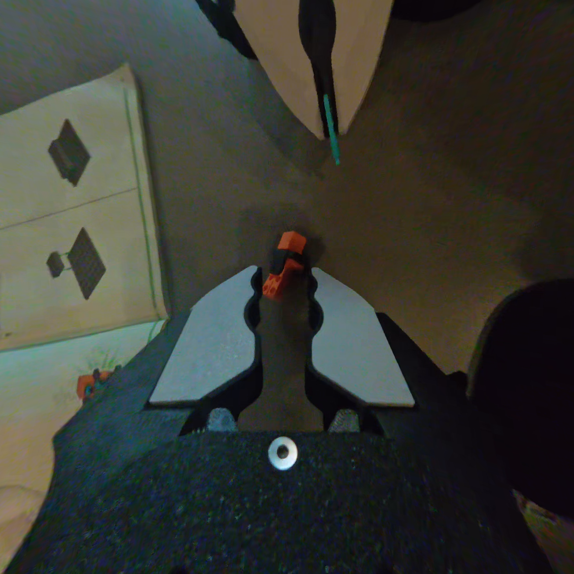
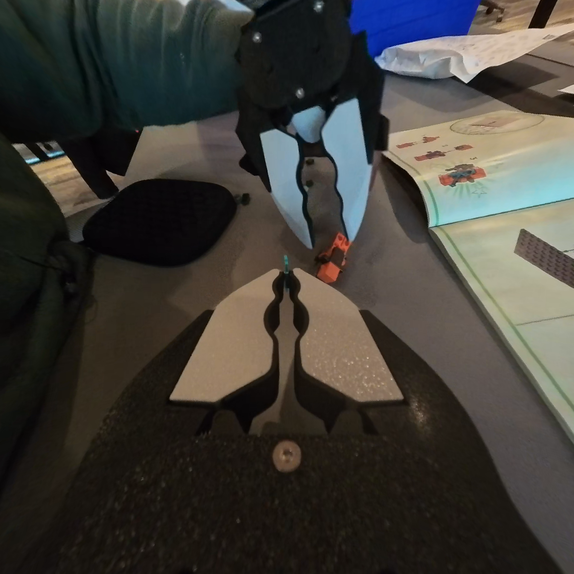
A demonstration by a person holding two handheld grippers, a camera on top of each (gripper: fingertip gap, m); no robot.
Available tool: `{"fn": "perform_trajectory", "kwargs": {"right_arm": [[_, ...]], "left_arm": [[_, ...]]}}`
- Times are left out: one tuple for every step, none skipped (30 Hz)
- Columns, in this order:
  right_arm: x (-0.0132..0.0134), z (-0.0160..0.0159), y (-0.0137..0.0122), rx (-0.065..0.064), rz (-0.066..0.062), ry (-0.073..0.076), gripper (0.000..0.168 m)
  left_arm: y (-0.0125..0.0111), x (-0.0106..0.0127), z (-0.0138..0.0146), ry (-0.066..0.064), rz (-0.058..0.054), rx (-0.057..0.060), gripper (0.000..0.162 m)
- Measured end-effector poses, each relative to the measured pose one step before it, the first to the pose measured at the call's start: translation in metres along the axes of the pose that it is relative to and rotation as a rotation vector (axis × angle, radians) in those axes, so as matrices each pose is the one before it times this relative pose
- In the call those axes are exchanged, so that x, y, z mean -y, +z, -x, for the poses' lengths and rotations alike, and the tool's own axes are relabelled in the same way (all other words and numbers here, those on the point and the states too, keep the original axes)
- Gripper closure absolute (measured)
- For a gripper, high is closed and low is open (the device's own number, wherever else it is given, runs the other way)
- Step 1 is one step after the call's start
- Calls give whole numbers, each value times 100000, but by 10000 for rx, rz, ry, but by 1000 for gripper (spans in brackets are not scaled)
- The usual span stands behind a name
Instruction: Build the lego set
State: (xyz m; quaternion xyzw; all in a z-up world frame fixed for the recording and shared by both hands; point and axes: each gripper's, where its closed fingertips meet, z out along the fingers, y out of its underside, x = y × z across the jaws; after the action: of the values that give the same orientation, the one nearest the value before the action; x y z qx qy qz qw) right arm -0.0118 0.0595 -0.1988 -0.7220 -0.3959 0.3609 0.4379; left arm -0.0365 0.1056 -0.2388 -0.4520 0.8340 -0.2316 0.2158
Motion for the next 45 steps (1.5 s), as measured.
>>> {"fn": "perform_trajectory", "kwargs": {"right_arm": [[11, 22, -54, 25, -15, 25, 166], [-1, 25, -40, 17, -14, 9, 166], [16, 33, -50, 20, -15, -3, 166], [14, 57, -39, 28, -12, -8, 166], [-2, 62, -39, 33, -7, -8, 166], [-18, 76, -32, 41, 1, -6, 166], [-34, 76, -30, 47, 8, -2, 166], [-28, 67, -27, 41, 4, -5, 166], [-15, 49, -25, 37, -6, -5, 166], [-1, 67, -35, 43, -14, 1, 166], [18, 49, -30, 40, -17, 3, 166], [11, 29, -41, 30, -13, -2, 166], [15, 35, -41, 25, -10, -5, 166], [7, 18, -51, 24, -12, -1, 166], [-4, 18, -49, 24, -11, 3, 166], [-15, 15, -55, 20, -2, 4, 166], [-26, -1, -44, 17, 4, -2, 166], [-29, 1, -39, 12, 5, -9, 166], [-23, 4, -45, 9, -3, -8, 166], [22, 3, -53, 5, -19, -4, 166], [23, -5, -69, -2, -25, -5, 166], [24, -16, -60, -6, -22, -5, 166], [25, -15, -58, 0, -20, -2, 166], [16, -12, -55, 2, -20, 2, 166], [34, -19, -45, -6, -25, -2, 166], [52, -22, -53, -11, -36, -6, 166], [77, -7, -59, -14, -45, -10, 166], [91, -1, -54, -19, -48, -14, 166], [90, 1, -47, -21, -45, -13, 166], [105, -14, -37, -26, -54, -11, 166], [150, 4, -29, -18, -75, -4, 166], [201, 14, -34, -11, -102, 2, 166], [253, -29, -53, -31, -133, -5, 166], [326, -29, -97, -35, -162, -8, 166], [395, -13, -122, -14, -204, 18, 166], [466, -2, -139, 6, -249, 56, 166], [503, 38, -136, 29, -265, 72, 166], [504, 54, -123, 27, -262, 58, 166], [480, 47, -94, 8, -236, 39, 166], [416, 71, -51, 2, -189, 28, 166], [347, 96, -16, 6, -139, 21, 166], [237, 118, 33, 18, -88, 12, 166], [162, 127, 71, 17, -45, -6, 166], [144, 99, 90, -21, -36, -37, 166], [187, 127, 79, -26, -46, -48, 166]], "left_arm": [[138, 148, -216, 96, 131, -412, 136], [143, 24, -279, 18, 218, -504, 135], [147, -51, -9, 52, 239, -309, 135], [82, -58, -69, 88, 236, -336, 134], [66, -71, -105, -2, 211, -399, 134], [44, -21, 141, -41, 135, -195, 134], [41, -10, 249, 0, 127, -114, 134], [9, -78, 201, -5, 131, -140, 134], [16, -92, 113, -32, 140, -177, 134], [39, -15, 139, -28, 126, -128, 134], [6, -93, -45, -17, 162, -209, 134], [79, -131, -102, -19, 176, -243, 134], [116, -58, -120, -12, 128, -230, 135], [99, -13, -162, -20, 128, -240, 136], [111, 47, -120, -6, 100, -178, 136], [136, 48, -32, 10, 87, -108, 136], [153, 71, 47, -2, 61, -65, 136], [133, 8, 9, -32, 79, -116, 136], [85, 109, -145, -36, -25, -144, 136], [68, 107, -39, -37, -11, -37, 136], [1, -14, 15, 0, 17, 44, 137], [-9, -40, -10, 18, -1, 74, 137], [-3, 97, 0, 36, -103, 148, 137], [-48, 83, -7, 37, -169, 213, 139], [-62, 132, 18, 6, -302, 254, 139], [-152, 313, -142, -25, -495, 193, 139], [-208, 349, -240, -105, -596, 134, 139], [-254, 325, -151, -103, -616, 242, 139], [-349, 414, -147, -80, -674, 274, 139], [-474, 652, -255, -139, -822, 192, 139], [-541, 808, -268, -201, -889, 189, 138], [-578, 890, -325, -162, -905, 164, 138], [-572, 883, -561, -178, -889, 33, 139], [-549, 889, -499, -178, -864, 66, 139], [-487, 957, -517, -150, -913, 44, 138], [-411, 846, -577, -173, -832, -33, 139], [-368, 651, -559, -131, -713, -27, 139], [-321, 592, -520, -56, -652, -12, 139], [-206, 632, -567, -56, -583, -53, 139], [-244, 557, -522, -75, -504, -77, 139], [-168, 479, -472, -75, -458, -118, 139], [-113, 418, -451, -67, -367, -126, 139], [-72, 384, -306, -39, -340, -74, 139], [15, 353, -308, -56, -280, -122, 139], [1, 234, -294, -73, -199, -124, 139]]}}
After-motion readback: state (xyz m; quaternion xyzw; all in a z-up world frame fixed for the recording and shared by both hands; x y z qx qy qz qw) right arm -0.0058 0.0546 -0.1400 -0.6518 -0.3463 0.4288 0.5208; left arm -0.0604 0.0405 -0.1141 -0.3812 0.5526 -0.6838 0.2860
